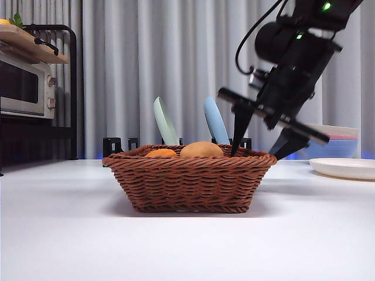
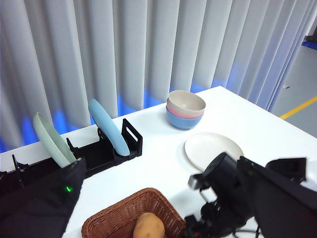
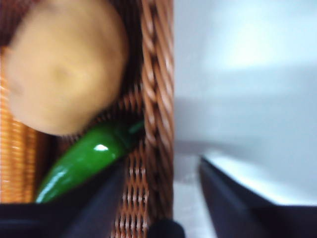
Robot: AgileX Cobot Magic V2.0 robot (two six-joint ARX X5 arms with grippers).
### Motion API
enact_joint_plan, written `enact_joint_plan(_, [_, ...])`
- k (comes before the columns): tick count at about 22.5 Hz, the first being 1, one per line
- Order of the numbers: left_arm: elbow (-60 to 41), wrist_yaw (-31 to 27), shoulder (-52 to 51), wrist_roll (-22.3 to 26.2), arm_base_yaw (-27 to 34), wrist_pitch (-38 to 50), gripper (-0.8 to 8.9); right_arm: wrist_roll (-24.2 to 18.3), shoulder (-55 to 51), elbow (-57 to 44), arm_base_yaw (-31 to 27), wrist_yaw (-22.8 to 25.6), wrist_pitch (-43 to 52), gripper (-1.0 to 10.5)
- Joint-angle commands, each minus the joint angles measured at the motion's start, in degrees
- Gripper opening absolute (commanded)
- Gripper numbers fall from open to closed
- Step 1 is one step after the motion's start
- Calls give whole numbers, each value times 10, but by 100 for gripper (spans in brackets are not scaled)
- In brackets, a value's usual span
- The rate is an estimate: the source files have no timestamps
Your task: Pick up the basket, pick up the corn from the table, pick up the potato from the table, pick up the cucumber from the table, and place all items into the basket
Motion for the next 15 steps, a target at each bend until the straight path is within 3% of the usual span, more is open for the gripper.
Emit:
enact_joint_plan(1, [-1, -32, 0, 27, 2, -15, 588, -32, -53, -2, -9, 3, 4, 594])
enact_joint_plan(2, [-1, -71, 0, 33, 2, -28, 496, -46, -78, -2, -14, 3, 4, 594])
enact_joint_plan(4, [-1, -157, 0, 69, 12, -57, 215, -86, -139, -2, -21, 4, -5, 562])
enact_joint_plan(5, [-1, -186, 0, 99, 22, -70, 10, -111, -174, -2, -21, 4, -11, 448])
enact_joint_plan(8, [-1, -184, 0, 124, 52, -106, -8, -215, -269, -2, -21, 4, -37, 2])
enact_joint_plan(11, [-13, -158, -9, 123, 64, -155, -8, -267, -333, -2, -21, 5, -66, -12])
enact_joint_plan(15, [-102, -153, -73, 123, 61, -99, -8, -299, -387, -9, -21, 37, -85, -12])
